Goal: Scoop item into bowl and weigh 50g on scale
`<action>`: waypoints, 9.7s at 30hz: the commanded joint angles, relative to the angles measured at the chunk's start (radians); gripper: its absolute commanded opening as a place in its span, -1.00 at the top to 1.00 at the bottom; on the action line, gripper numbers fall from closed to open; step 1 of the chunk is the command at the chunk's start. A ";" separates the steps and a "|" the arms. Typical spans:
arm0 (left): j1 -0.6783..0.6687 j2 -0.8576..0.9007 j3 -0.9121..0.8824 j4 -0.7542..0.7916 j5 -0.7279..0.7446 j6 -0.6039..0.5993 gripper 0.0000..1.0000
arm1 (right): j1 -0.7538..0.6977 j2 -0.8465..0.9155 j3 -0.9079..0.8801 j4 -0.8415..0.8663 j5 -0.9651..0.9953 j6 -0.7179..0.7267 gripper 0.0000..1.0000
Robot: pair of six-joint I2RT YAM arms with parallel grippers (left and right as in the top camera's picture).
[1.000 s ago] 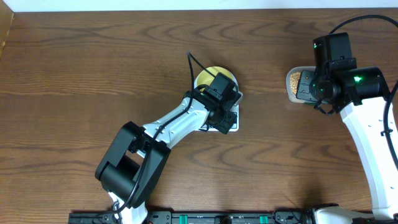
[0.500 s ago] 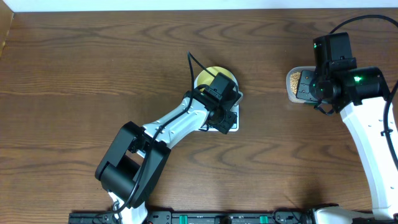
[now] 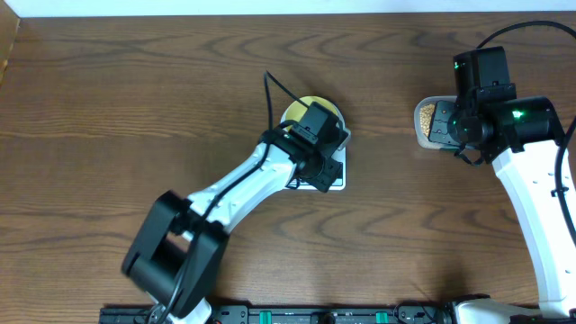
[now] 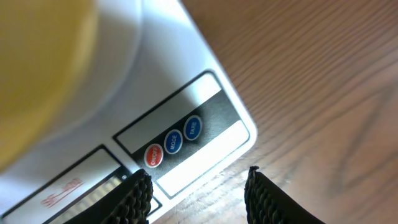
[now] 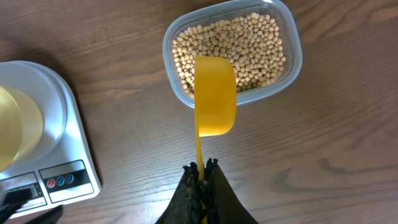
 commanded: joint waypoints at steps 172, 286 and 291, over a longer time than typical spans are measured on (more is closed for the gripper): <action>0.099 -0.472 0.064 -0.530 -0.092 0.104 -0.96 | -0.139 0.251 -0.042 0.149 0.011 -0.199 0.98; 0.099 -0.472 0.064 -0.530 -0.092 0.104 -0.97 | -0.534 0.268 -0.127 0.077 -0.764 -0.163 0.98; 0.099 -0.472 0.064 -0.530 -0.092 0.104 -0.97 | -0.567 0.268 -0.127 0.057 -0.817 -0.202 0.98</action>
